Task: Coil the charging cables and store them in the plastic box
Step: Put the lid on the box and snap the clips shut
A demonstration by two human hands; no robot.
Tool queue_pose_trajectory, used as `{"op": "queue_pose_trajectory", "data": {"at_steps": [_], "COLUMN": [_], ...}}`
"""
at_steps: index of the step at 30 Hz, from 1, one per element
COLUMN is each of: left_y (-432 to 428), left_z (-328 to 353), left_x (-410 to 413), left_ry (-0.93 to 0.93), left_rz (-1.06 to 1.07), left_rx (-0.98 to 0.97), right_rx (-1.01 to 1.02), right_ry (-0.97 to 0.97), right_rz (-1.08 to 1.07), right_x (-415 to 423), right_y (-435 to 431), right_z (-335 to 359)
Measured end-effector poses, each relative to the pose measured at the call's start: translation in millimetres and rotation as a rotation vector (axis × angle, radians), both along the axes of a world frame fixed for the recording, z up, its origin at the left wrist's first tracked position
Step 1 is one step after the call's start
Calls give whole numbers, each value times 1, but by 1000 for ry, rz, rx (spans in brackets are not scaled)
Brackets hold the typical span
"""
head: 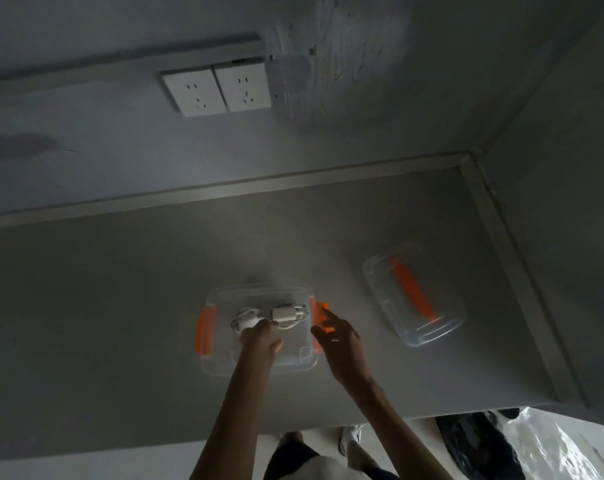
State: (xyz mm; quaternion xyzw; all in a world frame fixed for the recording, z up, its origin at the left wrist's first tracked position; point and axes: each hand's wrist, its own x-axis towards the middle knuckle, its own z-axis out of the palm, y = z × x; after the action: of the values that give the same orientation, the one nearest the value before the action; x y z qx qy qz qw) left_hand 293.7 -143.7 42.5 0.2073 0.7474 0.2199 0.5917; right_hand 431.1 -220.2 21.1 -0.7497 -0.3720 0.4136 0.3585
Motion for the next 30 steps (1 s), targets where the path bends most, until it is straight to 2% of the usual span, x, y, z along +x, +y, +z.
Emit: {"op": "queue_pose_trajectory", "data": {"at_steps": [3,4,5,7,9,11,14,18,24,27,30], "left_y": [7,13,20,34,52,66,72,72,71,76,83], "left_z": [26,34,43,49,42,26,-5,-33,-41,-25,2], "left_x": [20,35,52,92,138,182,225,256,269,267,249], "left_ry": [517,596,593,547,563,579,611,593,666,639,619], "left_rz": [-122,-206,-293,-554,-883,-1163,-1400,-1486,-1540,-1446,-1326], "left_rx": [333,473,605,746,775,703,535,372,306,352,501], "right_rx": [18,14,4,-54,-140,-226,-308,-322,-242,-183,-124], "right_ry": [58,28,-9,-64,-84,-43,41,144,388,381,331], "right_rz": [-184,-257,-333,-476,-605,-715,-851,-970,-1038,-1041,-988], "right_x": [41,59,79,116,146,163,175,186,194,200,199], "right_y": [-12,-17,-22,-30,-39,-48,-56,-53,-50,-50,-31], "right_z": [-1,-2,-4,-11,-21,-34,-53,-72,-81,-78,-57]}}
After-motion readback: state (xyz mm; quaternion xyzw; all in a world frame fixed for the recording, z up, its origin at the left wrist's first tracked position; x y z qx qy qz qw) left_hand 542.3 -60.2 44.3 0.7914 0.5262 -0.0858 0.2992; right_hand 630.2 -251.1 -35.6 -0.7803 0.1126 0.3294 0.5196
